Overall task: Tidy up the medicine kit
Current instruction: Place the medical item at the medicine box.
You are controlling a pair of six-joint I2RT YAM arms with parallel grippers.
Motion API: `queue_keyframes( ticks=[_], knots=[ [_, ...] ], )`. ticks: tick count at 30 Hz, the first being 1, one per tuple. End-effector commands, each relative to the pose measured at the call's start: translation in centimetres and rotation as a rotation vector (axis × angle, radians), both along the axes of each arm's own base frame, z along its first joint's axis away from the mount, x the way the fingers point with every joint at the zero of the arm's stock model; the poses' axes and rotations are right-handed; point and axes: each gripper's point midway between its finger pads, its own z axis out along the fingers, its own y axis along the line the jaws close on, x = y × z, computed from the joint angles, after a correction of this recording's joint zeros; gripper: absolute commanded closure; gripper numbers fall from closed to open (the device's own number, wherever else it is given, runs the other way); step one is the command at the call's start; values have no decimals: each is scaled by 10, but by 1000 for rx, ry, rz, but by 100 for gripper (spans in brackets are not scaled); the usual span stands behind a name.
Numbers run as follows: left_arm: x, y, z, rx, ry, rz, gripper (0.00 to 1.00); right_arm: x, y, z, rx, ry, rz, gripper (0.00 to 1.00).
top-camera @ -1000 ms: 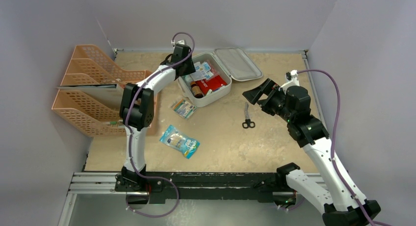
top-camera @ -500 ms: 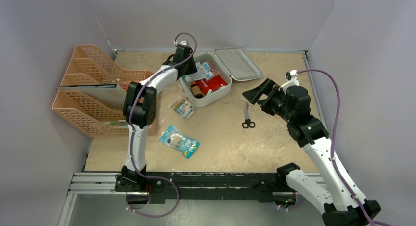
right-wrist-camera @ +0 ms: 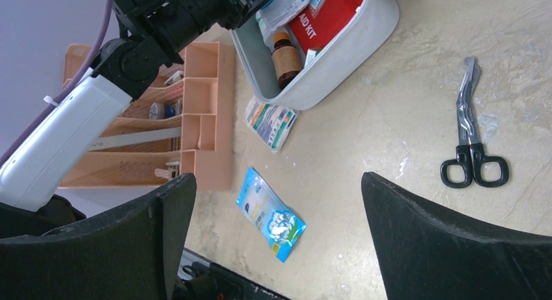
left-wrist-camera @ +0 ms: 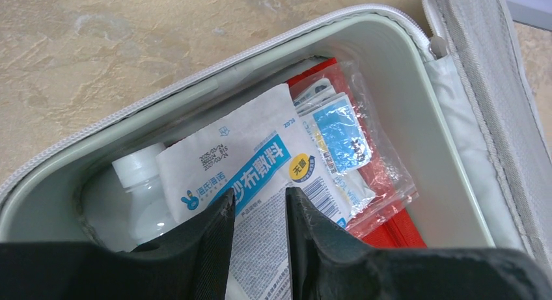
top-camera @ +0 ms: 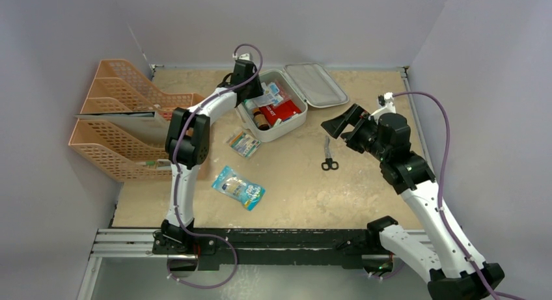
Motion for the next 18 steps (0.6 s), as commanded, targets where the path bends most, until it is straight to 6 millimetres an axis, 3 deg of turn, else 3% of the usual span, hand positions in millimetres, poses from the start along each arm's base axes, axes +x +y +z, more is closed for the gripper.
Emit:
queue_keyframes(
  ticks=[1, 8, 15, 18],
  knots=[
    [6, -15, 33, -65, -68, -44, 67, 3, 6, 15, -2, -50, 34, 1],
    [-14, -30, 121, -97, -178, -185, 62, -3, 14, 10, -9, -16, 100, 1],
    [-79, -22, 191, -42, -248, -372, 53, -10, 33, 2, -6, 3, 201, 2],
    [-111, -8, 215, 5, -264, -403, 33, -14, 48, -10, -16, 35, 271, 5]
  ],
)
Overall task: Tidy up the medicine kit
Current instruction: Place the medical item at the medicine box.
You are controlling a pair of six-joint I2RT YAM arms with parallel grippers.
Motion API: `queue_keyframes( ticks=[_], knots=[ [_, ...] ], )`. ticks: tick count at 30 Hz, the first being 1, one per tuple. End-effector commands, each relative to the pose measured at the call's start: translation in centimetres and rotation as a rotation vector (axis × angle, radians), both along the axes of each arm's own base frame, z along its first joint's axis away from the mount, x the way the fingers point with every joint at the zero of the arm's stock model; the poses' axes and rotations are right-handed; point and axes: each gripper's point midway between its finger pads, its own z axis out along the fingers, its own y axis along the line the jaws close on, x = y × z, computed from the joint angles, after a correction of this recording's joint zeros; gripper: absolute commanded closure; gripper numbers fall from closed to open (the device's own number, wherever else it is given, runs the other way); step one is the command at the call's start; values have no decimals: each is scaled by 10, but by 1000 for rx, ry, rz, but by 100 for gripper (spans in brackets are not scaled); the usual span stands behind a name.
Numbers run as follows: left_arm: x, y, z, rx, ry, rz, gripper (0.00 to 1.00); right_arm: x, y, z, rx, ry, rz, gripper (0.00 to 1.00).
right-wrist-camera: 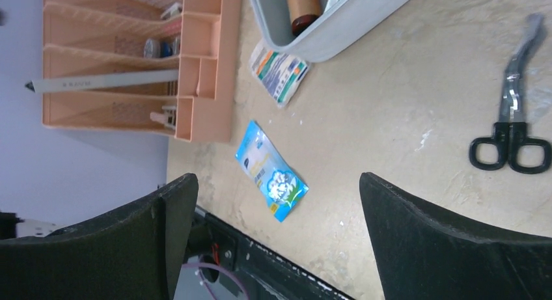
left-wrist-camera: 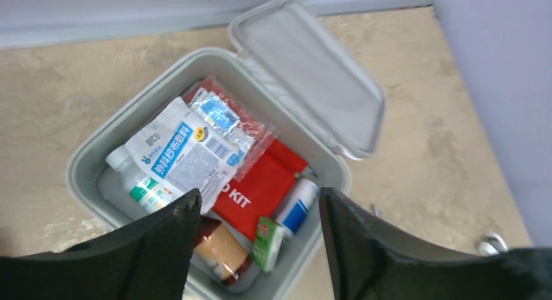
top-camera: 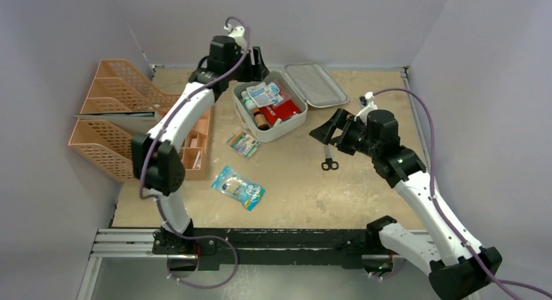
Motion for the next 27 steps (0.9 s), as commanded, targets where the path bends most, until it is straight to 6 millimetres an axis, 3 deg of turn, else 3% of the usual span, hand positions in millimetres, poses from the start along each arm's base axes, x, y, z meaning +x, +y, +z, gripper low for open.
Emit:
queue_keyframes(
  ticks=[1, 5, 13, 17, 21, 27],
  knots=[
    [-57, 14, 67, 61, -117, -116, 30, -5, 26, 4, -5, -22, 136, 6],
    [-98, 34, 79, 127, -139, -145, 24, -7, 46, -19, -49, 19, 206, 13],
    [-159, 83, 53, 282, -36, -99, 16, -25, 117, -67, -215, 57, 439, 25],
    [-178, 115, 55, 362, -90, 3, 15, -29, 150, -89, -299, 23, 500, 31],
    [-190, 146, 58, 418, -180, 124, 11, -27, 180, -108, -275, 15, 556, 38],
    [-200, 186, 63, 490, -289, 316, 7, -26, 213, -140, -262, 68, 636, 44]
  ],
)
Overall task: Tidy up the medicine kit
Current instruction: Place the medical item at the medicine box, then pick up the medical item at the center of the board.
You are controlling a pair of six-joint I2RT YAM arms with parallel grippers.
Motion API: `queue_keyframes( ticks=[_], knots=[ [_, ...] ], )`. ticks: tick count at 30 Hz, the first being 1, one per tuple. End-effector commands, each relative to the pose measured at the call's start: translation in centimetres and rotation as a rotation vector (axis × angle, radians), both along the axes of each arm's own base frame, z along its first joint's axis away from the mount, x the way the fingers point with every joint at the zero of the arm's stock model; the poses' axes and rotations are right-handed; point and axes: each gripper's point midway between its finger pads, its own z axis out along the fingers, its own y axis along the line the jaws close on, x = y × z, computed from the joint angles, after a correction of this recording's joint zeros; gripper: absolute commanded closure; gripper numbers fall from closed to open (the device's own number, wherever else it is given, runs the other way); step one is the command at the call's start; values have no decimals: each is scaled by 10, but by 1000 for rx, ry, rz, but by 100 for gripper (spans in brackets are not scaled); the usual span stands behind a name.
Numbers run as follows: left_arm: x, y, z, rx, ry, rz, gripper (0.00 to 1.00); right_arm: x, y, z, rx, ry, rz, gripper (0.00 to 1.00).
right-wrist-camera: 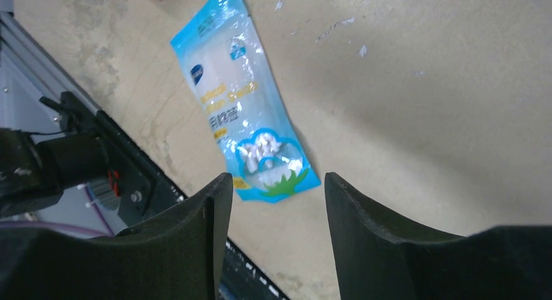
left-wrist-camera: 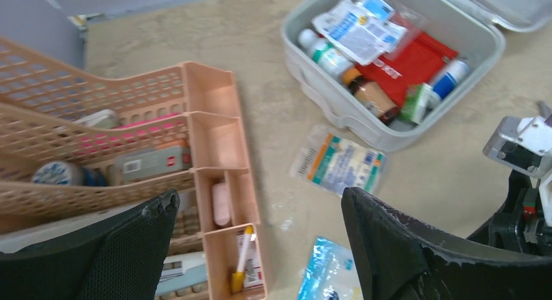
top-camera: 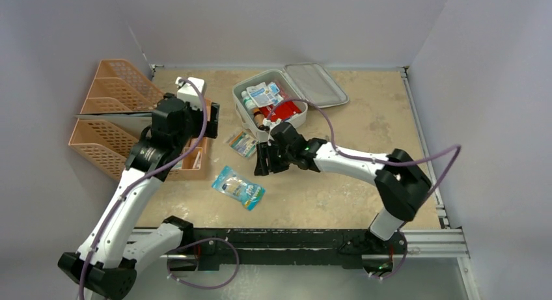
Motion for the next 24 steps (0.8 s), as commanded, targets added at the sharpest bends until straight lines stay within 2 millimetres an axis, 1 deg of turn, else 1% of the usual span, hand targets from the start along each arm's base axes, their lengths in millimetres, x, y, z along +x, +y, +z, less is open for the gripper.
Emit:
queue_keyframes(
  ticks=[1, 4, 8, 10, 11, 13, 19, 21, 24],
  knots=[
    [6, 39, 16, 74, -141, 185, 6, 10, 36, 9, 70, -45, 69, 44],
    [4, 50, 17, 95, -171, 235, 6, 8, 46, -2, 56, -27, 104, 44],
    [1, 51, 16, 110, -177, 223, 6, 3, 55, -21, 24, 18, 146, 44],
    [2, 56, 16, 123, -179, 246, 5, 2, 57, -28, 7, 38, 159, 45],
    [2, 58, 16, 128, -179, 259, 3, 1, 59, -30, -3, 37, 168, 45],
    [1, 57, 16, 127, -177, 255, 0, 2, 60, -35, -30, 40, 172, 46],
    [0, 56, 15, 124, -176, 243, 0, -2, 68, -47, -61, 54, 190, 47],
    [0, 55, 14, 120, -176, 238, 0, -4, 66, -54, -93, 63, 190, 47],
    [0, 55, 13, 123, -175, 240, 0, -8, 63, -60, -145, 50, 189, 48]
  ],
)
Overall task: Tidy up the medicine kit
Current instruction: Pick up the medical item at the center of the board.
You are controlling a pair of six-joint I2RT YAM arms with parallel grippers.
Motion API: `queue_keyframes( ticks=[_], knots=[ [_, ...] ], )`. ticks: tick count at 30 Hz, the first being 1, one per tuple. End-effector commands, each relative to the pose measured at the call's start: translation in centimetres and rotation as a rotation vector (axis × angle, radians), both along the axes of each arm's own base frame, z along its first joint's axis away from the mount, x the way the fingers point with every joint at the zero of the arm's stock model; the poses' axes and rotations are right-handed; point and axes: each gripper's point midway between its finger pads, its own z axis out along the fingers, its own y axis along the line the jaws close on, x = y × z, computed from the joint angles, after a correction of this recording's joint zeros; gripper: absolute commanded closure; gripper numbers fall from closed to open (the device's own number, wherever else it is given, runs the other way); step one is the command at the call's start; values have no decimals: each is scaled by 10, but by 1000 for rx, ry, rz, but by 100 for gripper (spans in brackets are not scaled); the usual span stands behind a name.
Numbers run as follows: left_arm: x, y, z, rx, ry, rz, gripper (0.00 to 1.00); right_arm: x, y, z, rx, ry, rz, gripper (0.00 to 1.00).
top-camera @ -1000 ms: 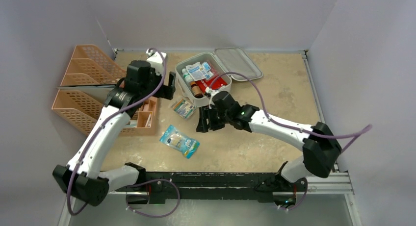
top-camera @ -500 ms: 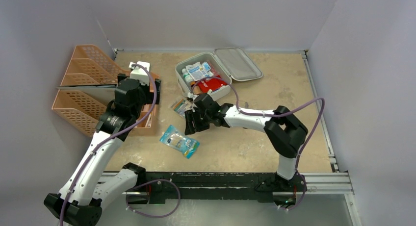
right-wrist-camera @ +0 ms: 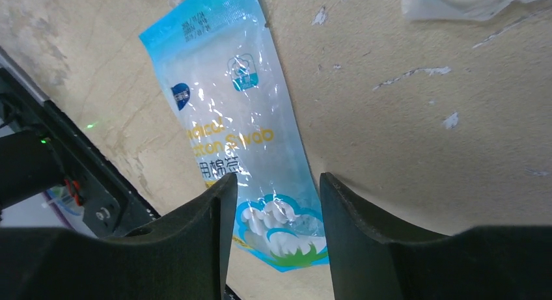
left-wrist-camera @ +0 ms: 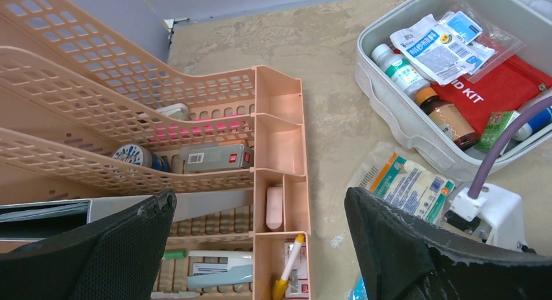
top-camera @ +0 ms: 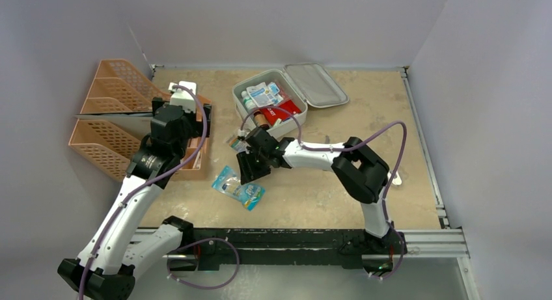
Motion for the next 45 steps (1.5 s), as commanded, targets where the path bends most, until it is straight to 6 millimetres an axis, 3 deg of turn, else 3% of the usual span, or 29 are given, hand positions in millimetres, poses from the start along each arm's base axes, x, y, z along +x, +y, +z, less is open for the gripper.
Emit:
queue_keyframes(
  ticks=[1, 7, 16, 21, 30, 34, 40, 45],
  knots=[
    [2, 3, 8, 3, -42, 10, 0, -5, 1, 3, -62, -47, 34, 49],
    [0, 5, 11, -4, -53, 22, 0, -7, -15, -12, -219, -83, 26, 54],
    [-1, 5, 10, -7, -54, 18, 0, -12, -28, -24, -268, -75, 0, 86],
    [0, 2, 6, -8, -41, 5, 0, -15, -38, -16, -268, -84, -35, 100],
    [2, -17, -2, -46, 3, -86, 0, 6, -76, 30, -259, -252, -107, 100],
    [2, -44, -10, -134, 41, -193, 0, 12, -92, 48, -225, -273, -133, 100],
    [-8, -82, -14, -231, 142, -375, 0, 30, -120, 91, -168, -346, -185, 100],
    [-23, -91, -21, -265, 197, -430, 0, 59, -139, 132, -129, -440, -235, 100]
  ],
)
